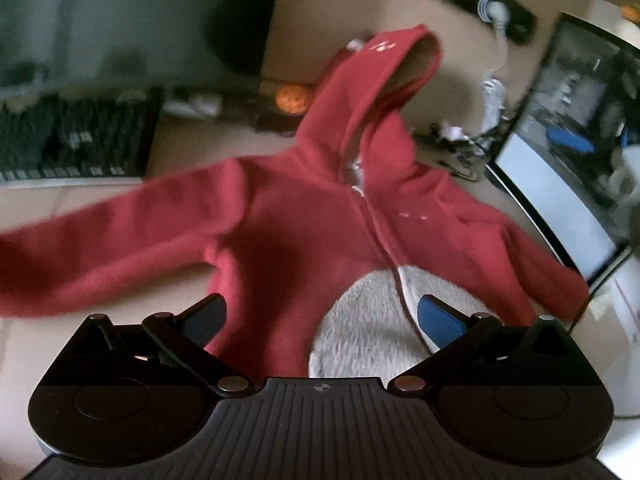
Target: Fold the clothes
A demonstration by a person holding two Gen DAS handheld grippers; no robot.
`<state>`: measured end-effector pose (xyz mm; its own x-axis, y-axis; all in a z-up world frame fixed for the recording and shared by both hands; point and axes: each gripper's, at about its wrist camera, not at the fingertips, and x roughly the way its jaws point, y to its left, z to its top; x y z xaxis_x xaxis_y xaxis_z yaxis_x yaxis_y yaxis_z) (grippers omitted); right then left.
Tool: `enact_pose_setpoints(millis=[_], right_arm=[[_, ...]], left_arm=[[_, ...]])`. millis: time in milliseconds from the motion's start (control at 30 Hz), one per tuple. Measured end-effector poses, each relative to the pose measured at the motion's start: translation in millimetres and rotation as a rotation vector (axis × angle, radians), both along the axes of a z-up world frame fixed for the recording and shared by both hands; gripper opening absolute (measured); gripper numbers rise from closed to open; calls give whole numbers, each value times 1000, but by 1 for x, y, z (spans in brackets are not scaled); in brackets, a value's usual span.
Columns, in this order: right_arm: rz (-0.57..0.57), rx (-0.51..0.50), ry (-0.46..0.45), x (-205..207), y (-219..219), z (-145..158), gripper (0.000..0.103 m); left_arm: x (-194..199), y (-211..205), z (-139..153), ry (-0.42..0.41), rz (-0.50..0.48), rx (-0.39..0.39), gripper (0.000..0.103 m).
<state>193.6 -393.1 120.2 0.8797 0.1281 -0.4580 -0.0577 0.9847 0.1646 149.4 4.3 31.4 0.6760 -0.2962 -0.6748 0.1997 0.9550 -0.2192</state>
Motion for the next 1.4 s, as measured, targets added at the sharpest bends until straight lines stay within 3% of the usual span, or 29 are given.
enact_pose_setpoints(millis=[33,133,367,433,500,600,733,800,867,967,1033,1167,1267,1333,1400], right_arm=[[-48,-139,-4,-20,4,-6,103],[-53,-321,26,-86,-4,-27,103],[64,-305,251,-178,2,-92,103],[48,-337,292,-196,10,-114,103],[-2,-368,306,-200,12,-126,103],[-76,-338,305,-200,10,-134,103],[-110,-355,290,-179,18,-143,103],[-142,-414,260,-170,23,-136,103],[-188,-417,172,-174,22,-111,103],[-194,-423,55,-188,20,-77,103],[-155,-450,136,-184,21,-89,103],[-87,-479,280,-179,19,-109,103],[-117,-399,228,-191,13,-96,103],[-113,-458,209,-196,19,-93,103],[-65,-457,265,-197,18,-98,103]], left_arm=[[-11,3,2,-10,-27,23,103],[-49,6,-1,-53,-96,123,103],[-113,19,-34,-52,-200,302,103],[-121,21,-41,-57,-201,346,103],[-127,23,-46,-67,-186,388,103],[-125,25,-53,-65,-159,428,103],[-118,28,-53,-73,-158,461,103],[-111,33,-49,-74,-131,461,103],[-102,39,-37,-88,-93,439,103],[-97,54,-8,-161,-19,451,103],[-97,64,11,-199,13,434,103],[-103,67,-2,-91,-47,421,103],[-111,66,-14,-64,-71,466,103],[-115,67,-19,-60,-73,497,103],[-115,71,-15,-23,-54,444,103]])
